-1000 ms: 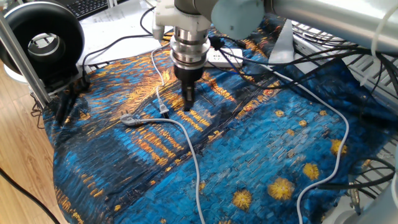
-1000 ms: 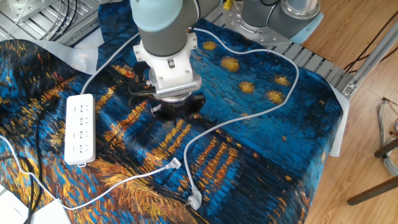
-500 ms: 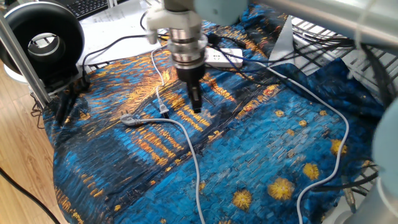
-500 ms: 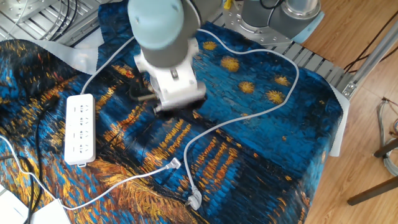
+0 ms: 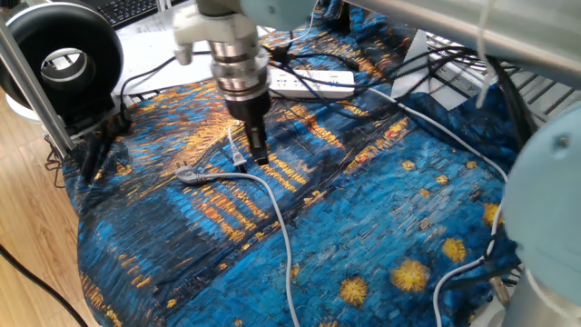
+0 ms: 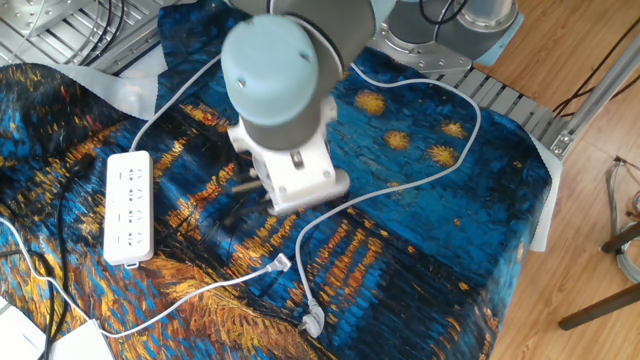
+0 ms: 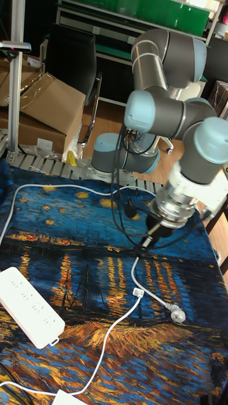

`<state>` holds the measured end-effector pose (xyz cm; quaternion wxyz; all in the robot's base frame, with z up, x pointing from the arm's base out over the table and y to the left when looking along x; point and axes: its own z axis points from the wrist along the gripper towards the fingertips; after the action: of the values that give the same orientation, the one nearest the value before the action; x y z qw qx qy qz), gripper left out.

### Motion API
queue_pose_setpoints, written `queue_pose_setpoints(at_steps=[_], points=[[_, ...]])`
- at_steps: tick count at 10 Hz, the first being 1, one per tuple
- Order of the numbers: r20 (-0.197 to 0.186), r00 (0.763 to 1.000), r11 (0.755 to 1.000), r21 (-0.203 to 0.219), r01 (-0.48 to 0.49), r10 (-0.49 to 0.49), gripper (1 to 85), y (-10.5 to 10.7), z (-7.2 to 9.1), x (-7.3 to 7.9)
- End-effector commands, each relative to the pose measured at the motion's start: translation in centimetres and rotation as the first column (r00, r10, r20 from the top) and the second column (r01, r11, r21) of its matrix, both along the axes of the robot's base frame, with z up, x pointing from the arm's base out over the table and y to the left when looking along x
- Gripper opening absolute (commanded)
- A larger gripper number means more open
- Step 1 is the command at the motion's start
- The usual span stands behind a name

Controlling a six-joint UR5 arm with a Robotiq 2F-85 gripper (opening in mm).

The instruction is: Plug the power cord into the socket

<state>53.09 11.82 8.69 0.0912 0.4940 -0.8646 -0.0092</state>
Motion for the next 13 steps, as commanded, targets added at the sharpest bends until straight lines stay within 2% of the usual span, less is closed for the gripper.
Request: queue_pose_setpoints(at_steps=[1,2,3,4,5,6,7,8,10,11,12,13], points=[[-0.042,0.992,0.993,-0.009,-0.116,0.116,24.3,-0.1,0.5,-0.1],[-0.050,0.982,0.983,-0.010,-0.183,0.182,29.0,-0.5,0.5,-0.1],[-0.048,0.973,0.974,0.019,-0.227,0.227,40.0,0.0,0.4,0.0],[-0.067,0.971,0.973,0.045,-0.225,0.228,41.0,1.3,0.5,0.1],[-0.076,0.971,0.973,0.023,-0.228,0.229,40.0,2.4,0.5,1.5],[-0.077,0.972,0.975,0.042,-0.218,0.221,36.0,4.0,0.1,2.3],[-0.082,0.971,0.973,0.082,-0.218,0.224,35.0,5.8,-0.3,2.6],[-0.077,0.973,0.974,0.074,-0.214,0.220,31.3,5.9,-0.3,3.2],[-0.081,0.963,0.966,0.034,-0.256,0.258,29.0,4.3,0.1,4.6],[-0.081,0.950,0.953,0.031,-0.301,0.302,36.0,3.6,0.2,4.3],[-0.110,0.953,0.959,0.028,-0.282,0.284,34.0,3.4,0.4,3.5],[-0.085,0.961,0.964,0.080,-0.255,0.261,32.0,5.0,0.2,3.7]])
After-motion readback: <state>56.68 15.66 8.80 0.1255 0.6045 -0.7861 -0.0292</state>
